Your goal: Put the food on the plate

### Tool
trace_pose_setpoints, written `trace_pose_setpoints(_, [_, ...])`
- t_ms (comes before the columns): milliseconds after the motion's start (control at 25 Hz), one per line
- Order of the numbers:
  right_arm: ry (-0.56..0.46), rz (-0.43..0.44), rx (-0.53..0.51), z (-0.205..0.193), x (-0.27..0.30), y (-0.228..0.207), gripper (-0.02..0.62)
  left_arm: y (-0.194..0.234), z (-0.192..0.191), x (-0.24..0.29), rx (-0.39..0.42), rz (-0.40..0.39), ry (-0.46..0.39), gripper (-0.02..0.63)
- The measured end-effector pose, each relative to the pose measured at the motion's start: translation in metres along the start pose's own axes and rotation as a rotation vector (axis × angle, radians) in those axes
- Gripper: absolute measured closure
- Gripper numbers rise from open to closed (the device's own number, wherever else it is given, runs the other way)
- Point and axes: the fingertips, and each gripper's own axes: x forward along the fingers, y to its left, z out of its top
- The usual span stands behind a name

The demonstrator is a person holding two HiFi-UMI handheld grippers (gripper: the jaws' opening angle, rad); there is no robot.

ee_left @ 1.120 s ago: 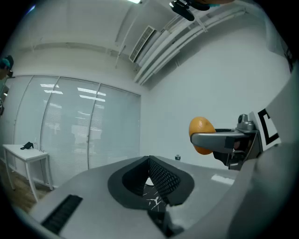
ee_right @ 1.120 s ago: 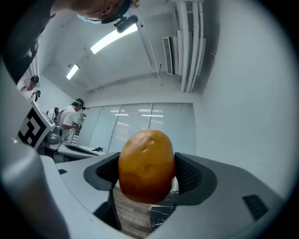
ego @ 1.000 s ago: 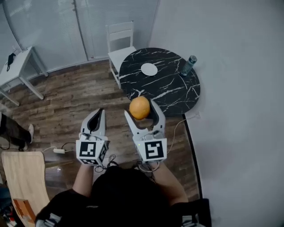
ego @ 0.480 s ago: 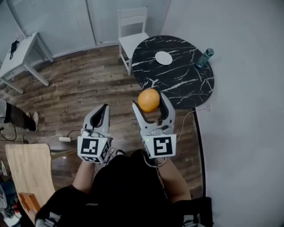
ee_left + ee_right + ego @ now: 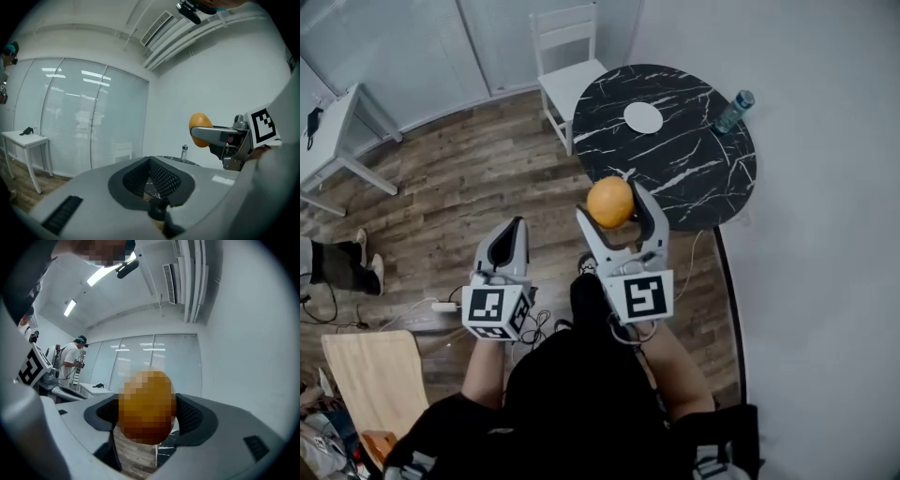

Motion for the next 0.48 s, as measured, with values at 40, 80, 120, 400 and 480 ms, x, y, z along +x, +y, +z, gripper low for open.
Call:
trace_pose_setpoints(40, [-0.003,0.003,0.003,-0.001,0.011,-0.005,0.256,0.005,0.001,0.01,-0.008,0.001,0.005,0.606])
trace_pose_setpoints(80, [-0.007,0.006,0.002,-0.001,0.023,-0.01,0.256,0.01,0.004,0.021,-0.007,0.004,0.007,0.606])
trace_pose_setpoints(120, [-0.011,0.011,-0.002,-0.001,0.035,-0.016,0.256,0.016,0.009,0.033,-0.001,0.008,0.007,0.606])
trace_pose_setpoints(400, [0.021,0.07,-0.043,-0.021,0.115,-0.065,0.256,0.037,0.032,0.122,0.013,-0.006,0.047,0.606])
trace_pose_setpoints(480, [0.038,0.084,-0.049,-0.031,0.133,-0.081,0.256,0.04,0.031,0.149,0.003,-0.01,0.069,0.606])
